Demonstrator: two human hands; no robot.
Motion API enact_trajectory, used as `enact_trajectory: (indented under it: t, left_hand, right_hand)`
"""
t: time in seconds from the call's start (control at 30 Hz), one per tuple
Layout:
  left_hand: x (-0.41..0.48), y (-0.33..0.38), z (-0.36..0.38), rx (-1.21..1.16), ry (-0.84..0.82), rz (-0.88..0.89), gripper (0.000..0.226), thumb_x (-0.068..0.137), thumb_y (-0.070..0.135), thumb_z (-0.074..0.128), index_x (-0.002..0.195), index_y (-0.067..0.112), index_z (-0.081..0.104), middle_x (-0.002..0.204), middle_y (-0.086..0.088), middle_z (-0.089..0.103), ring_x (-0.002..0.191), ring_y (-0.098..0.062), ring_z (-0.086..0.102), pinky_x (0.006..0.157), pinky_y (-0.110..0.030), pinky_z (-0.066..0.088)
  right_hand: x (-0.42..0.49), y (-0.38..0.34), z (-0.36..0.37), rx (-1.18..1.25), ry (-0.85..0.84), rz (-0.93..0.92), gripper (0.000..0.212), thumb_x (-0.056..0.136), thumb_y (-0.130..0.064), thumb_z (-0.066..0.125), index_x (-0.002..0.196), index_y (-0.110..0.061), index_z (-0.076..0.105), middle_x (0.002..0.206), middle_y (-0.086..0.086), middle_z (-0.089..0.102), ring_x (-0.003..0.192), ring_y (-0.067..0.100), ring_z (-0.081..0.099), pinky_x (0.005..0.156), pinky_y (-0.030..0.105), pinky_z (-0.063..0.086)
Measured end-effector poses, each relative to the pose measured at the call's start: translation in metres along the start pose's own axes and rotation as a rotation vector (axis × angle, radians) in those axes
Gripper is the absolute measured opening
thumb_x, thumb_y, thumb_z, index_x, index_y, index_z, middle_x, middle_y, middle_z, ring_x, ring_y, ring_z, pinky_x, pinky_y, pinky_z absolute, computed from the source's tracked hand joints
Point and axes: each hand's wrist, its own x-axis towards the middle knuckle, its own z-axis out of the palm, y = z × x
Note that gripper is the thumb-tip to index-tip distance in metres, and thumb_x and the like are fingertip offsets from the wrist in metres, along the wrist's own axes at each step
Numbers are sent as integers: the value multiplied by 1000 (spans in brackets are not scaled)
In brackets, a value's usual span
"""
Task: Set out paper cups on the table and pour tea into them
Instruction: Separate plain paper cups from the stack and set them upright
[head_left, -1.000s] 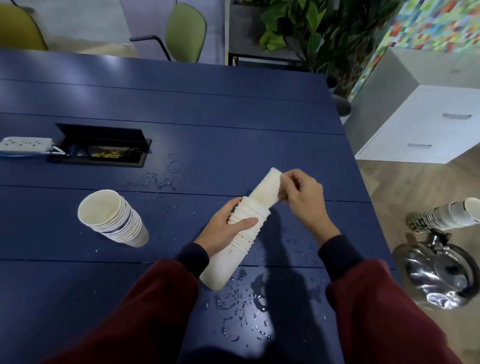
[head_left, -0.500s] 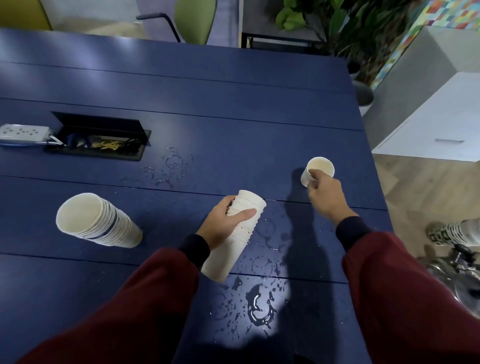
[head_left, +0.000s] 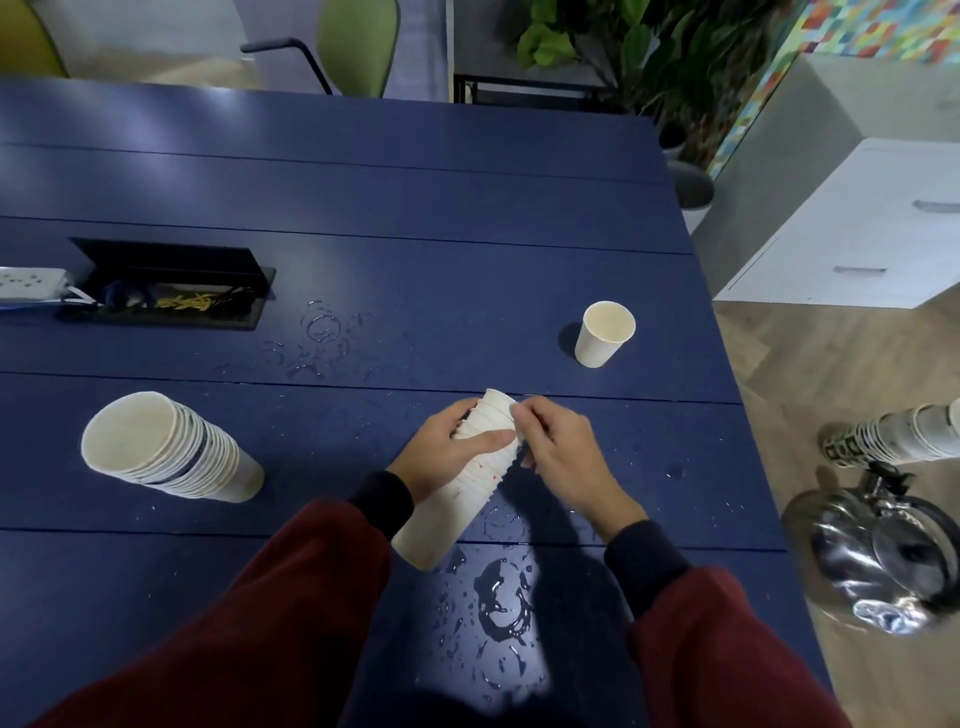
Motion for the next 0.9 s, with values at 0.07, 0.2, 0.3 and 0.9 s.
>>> enact_trajectory:
  t: [0.07,0.2,0.3,0.9]
  left_hand:
    - [-1,-2,-1,2,-19,-9,35,86,30,77,119,25,66,106,-1,75,96,-23,72,85,-37,59]
    - [2,-4,-6,-1,54,-54,38,81,36,80,114,21,67,102,3,76,93,-17,73,79,-30,58]
    - [9,-4,-13,-32,183,-79,39,81,35,81,110,15,64,100,-1,75,86,-14,72,67,-21,57]
    - [27,-11,-20,-175,80,-151,28,96,39,63,107,14,69,97,-6,74,82,-18,69,74,-31,56]
  right_hand:
    - [2,1,-1,-2,26,-5,33,105,-27,52,82,-5,62,67,6,63,55,11,58,58,33,51]
    - [22,3,-10,15,183,0,35,105,-26,50,82,-3,62,69,9,68,63,21,66,66,44,57]
    - [48,1,-19,-44,278,-63,39,105,-24,47,77,1,56,72,16,65,70,34,62,65,47,52]
    - [53,3,7,-419,149,-238,26,103,-39,52,106,-16,65,105,-1,63,80,22,59,71,37,48]
